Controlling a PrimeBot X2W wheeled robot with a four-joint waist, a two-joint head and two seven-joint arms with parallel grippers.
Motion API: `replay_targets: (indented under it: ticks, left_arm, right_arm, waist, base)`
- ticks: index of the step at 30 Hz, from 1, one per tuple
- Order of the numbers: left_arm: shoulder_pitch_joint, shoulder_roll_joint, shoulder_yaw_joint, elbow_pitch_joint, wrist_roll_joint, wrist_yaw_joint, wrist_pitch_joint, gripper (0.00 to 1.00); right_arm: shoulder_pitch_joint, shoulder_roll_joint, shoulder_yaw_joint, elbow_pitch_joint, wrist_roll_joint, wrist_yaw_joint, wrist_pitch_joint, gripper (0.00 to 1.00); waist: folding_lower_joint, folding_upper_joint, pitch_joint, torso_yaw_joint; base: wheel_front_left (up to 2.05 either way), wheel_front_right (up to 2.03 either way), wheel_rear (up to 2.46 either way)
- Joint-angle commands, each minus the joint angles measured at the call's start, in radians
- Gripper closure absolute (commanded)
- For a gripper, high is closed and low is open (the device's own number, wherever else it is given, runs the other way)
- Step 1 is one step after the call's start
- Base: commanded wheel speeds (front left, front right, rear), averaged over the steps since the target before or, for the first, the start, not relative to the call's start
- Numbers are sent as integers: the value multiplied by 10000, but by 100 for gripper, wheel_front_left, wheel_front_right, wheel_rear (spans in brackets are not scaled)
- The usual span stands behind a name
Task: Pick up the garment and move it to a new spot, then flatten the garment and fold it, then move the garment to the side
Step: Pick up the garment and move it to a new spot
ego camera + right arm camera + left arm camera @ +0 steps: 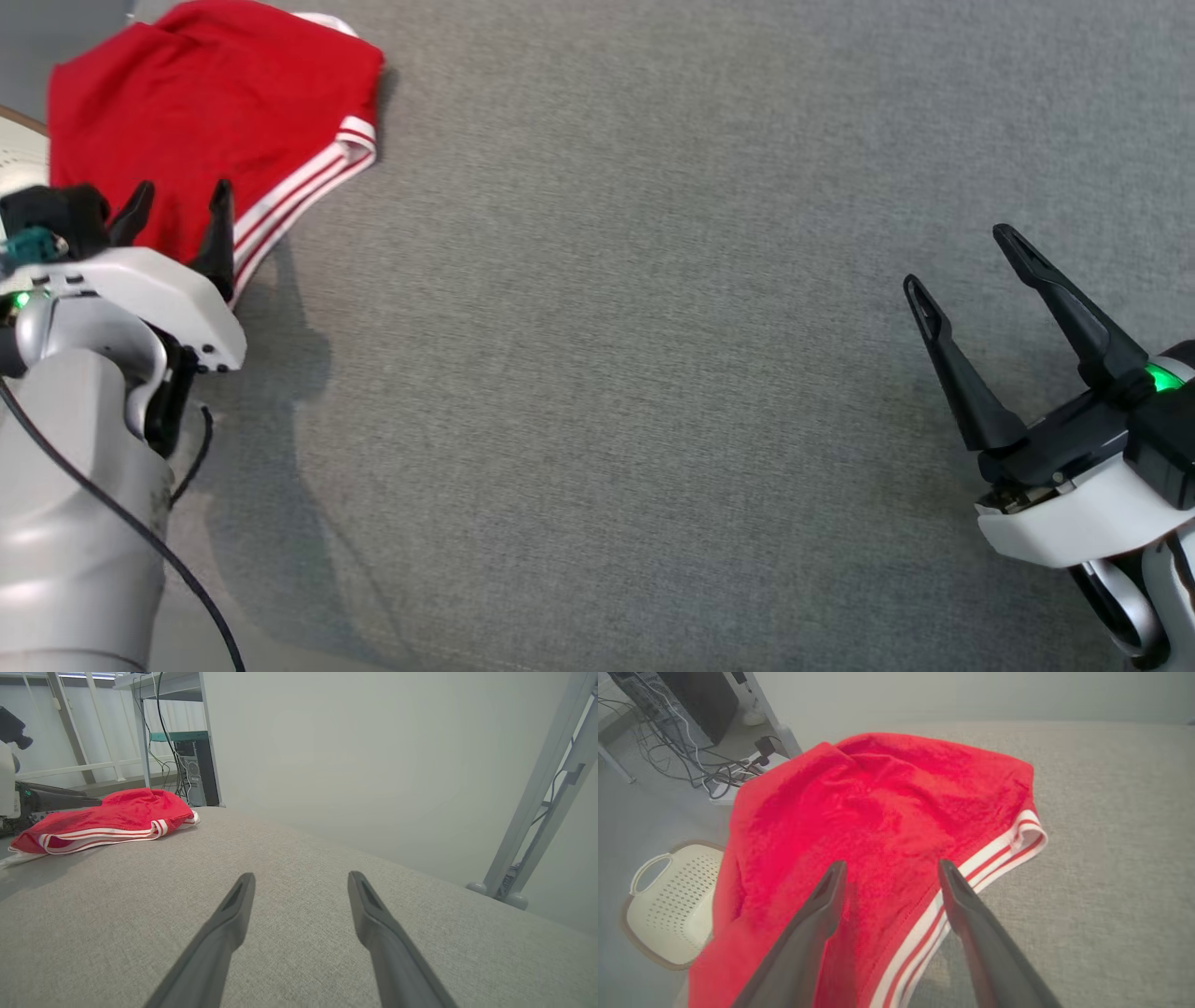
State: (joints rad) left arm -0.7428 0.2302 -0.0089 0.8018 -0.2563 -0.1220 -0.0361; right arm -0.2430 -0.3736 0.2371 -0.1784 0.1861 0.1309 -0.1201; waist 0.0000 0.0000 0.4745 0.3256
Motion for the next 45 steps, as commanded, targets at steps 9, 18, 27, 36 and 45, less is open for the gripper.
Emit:
replay_targets:
  ticks: [9,18,27,36,45]
  left_arm:
    - [-1409,538,-281,1857,82,73,1164,0]
    - [-1811,356,-443,2600,-364,-65,1248,100]
    - [-2045,236,148,1824,-1479,-96,-351,100]
    - [-1508,-15,-353,-845,-3561,-84,-279,100]
    - [-460,-945,-1096,-3774,-4867,-5,1229,100]
  right_arm:
    - [-160,-67,-189,-134,-41,-4,-62,0]
    - [-169,24,-248,157,-103,-4,-258,0]
    - [-254,359,-113,726,-34,-4,-612,0]
    - [-287,927,-24,1566,72,-4,-1083,0]
    - [-382,1433,-562,2142,62,-4,-1378,0]
  waist:
    - [0,0,713,-615]
    - [0,0,641,-673]
    - [0,0,-192,-723]
    - [0,0,-1461,-1013]
    - [0,0,-2106,-1857]
  base:
    - [0,0,0]
    - [0,0,0]
    - [0,0,0]
    - [0,0,0]
    - [0,0,0]
